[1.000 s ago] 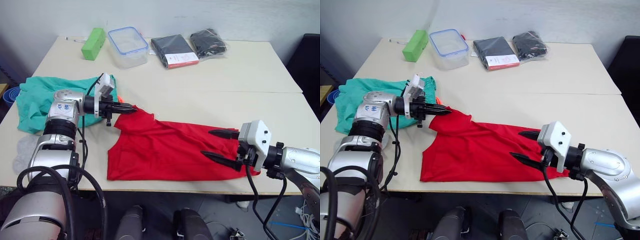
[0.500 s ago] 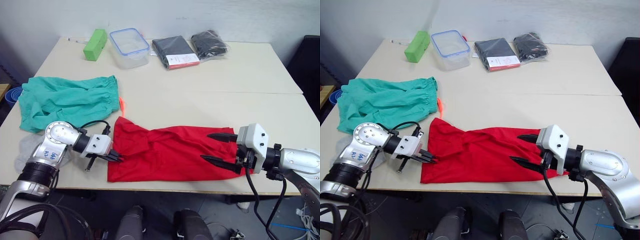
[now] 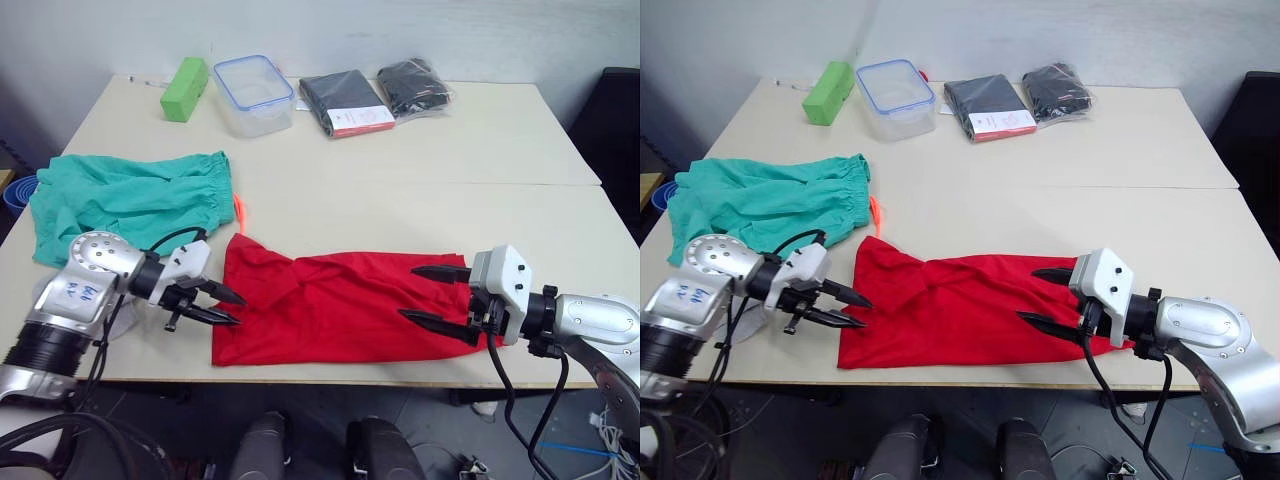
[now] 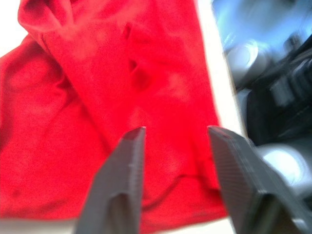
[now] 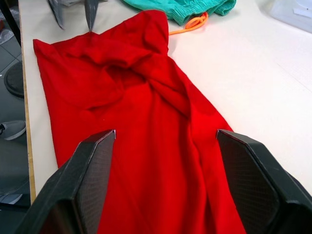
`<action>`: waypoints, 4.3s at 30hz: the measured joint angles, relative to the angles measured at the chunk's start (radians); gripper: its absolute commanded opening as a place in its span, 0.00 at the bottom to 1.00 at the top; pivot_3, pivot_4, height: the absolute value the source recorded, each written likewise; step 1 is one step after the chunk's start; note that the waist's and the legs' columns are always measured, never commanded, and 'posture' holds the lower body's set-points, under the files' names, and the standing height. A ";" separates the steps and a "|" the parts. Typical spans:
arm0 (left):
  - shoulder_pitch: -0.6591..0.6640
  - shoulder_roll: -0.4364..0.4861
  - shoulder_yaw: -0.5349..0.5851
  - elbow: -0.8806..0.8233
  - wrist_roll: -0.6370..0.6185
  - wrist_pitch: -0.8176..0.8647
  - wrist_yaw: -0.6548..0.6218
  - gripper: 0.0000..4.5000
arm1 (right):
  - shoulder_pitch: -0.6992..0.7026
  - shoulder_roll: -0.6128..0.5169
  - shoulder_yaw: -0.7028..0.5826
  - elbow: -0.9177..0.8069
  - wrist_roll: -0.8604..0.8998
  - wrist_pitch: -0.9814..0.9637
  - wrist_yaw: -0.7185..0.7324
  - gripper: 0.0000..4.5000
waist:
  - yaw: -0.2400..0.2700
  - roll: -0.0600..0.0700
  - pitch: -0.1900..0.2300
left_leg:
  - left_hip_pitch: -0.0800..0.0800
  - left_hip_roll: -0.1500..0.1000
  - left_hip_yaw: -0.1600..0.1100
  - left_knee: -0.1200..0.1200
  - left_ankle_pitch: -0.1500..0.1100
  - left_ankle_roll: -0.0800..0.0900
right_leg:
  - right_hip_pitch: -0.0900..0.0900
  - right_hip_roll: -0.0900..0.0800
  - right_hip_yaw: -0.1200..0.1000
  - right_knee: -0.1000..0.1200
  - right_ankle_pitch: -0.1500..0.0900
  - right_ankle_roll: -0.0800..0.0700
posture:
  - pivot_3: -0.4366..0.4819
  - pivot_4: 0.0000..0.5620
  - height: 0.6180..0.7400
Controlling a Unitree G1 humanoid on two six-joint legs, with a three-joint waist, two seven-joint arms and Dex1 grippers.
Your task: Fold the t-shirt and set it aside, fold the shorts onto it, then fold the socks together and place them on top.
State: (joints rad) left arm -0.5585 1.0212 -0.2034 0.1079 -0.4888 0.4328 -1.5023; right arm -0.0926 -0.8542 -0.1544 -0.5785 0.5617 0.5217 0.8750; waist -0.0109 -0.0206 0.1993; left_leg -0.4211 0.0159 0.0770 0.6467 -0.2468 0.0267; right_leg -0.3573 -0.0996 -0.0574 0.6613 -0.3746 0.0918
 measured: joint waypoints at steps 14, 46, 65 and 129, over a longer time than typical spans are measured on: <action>-0.223 -0.252 0.026 0.256 0.088 0.086 0.183 0.17 | -0.276 0.129 0.215 0.331 -0.185 0.052 -0.129 0.00 | -0.008 0.000 0.000 | -0.001 0.000 0.003 0.000 0.005 -0.007 | -0.003 0.002 0.001 0.001 0.000 0.000 | 0.48 0.27 1.00; -0.320 -0.388 0.136 0.464 0.240 -0.048 0.266 0.01 | -0.215 -0.078 0.123 0.425 -0.197 -0.041 0.136 0.00 | -0.004 -0.005 -0.010 | 0.010 0.002 0.001 0.000 -0.003 -0.007 | 0.011 0.001 -0.001 -0.004 0.000 0.000 | 0.48 0.27 1.00; -0.163 -0.406 -0.015 0.355 0.384 -0.135 0.299 0.01 | -0.396 0.060 0.291 0.838 -0.568 -0.194 -0.196 0.00 | 0.003 -0.005 -0.011 | 0.015 0.000 0.002 -0.001 -0.005 -0.005 | 0.017 -0.001 0.000 -0.007 0.000 0.000 | 0.48 0.27 1.00; -0.299 -0.496 0.043 0.651 0.495 -0.348 0.383 0.01 | -0.347 0.076 0.228 0.760 -0.487 -0.121 -0.070 0.00 | -0.006 -0.006 -0.009 | 0.011 -0.001 0.001 -0.001 -0.004 -0.002 | 0.013 -0.002 -0.005 -0.005 0.000 0.001 | 0.48 0.27 1.00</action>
State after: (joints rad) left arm -0.8572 0.5253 -0.1602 0.7588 0.0060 0.0847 -1.1189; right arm -0.4398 -0.7784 0.0735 0.1820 0.0748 0.4010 0.8054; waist -0.0174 -0.0264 0.1905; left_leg -0.4102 0.0153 0.0779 0.6462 -0.2507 0.0250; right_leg -0.3447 -0.1017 -0.0625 0.6567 -0.3748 0.0928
